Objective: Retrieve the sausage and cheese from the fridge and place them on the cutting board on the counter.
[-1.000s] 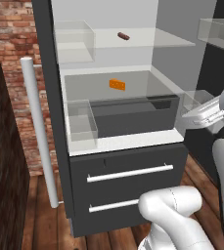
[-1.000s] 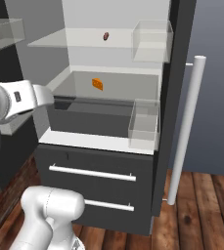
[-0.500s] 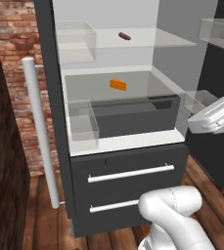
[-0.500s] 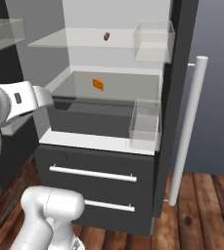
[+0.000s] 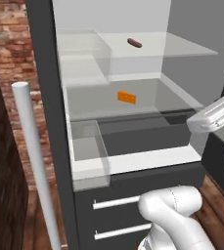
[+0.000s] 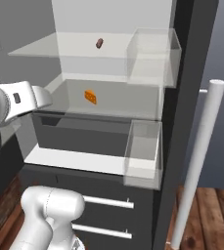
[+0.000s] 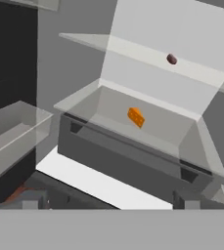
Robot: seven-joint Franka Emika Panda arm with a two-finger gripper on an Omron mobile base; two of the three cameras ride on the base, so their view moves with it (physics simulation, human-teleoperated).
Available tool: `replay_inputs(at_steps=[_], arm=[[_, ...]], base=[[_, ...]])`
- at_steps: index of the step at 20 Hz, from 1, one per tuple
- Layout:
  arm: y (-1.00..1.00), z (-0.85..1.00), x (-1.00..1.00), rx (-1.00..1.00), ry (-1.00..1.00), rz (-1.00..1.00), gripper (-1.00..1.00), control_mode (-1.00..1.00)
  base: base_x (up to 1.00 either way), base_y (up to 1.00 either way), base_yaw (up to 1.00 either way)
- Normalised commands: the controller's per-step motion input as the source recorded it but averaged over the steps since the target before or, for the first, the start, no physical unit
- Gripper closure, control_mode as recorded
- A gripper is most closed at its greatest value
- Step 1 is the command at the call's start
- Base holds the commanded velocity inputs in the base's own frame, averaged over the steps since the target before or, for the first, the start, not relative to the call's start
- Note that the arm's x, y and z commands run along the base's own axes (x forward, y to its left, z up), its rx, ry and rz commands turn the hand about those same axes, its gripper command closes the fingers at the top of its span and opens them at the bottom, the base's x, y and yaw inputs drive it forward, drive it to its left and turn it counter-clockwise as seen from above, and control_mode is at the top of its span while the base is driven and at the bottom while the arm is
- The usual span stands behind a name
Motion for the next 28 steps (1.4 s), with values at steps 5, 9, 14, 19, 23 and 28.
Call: replay_inputs(at_steps=[5, 9, 14, 19, 23, 28], arm=[[0.00, 0.00, 0.00, 0.00, 0.00, 0.00, -1.00, 1.00], [0.00, 0.00, 0.00, 0.00, 0.00, 0.00, -1.00, 1.00], [0.00, 0.00, 0.00, 0.00, 0.00, 0.00, -1.00, 1.00], [0.00, 0.00, 0.00, 0.00, 0.00, 0.00, -1.00, 1.00], [0.00, 0.00, 0.01, 0.00, 0.01, 0.00, -1.00, -1.00], [0.02, -0.37, 0.21, -0.01, 0.19, 0.00, -1.00, -1.00]], base=[[0.63, 0.00, -0.01], [0.52, 0.00, -0.03], [0.63, 0.00, -0.04], [0.66, 0.00, -0.04], [0.17, 0.00, 0.00], [0.00, 0.00, 0.00]])
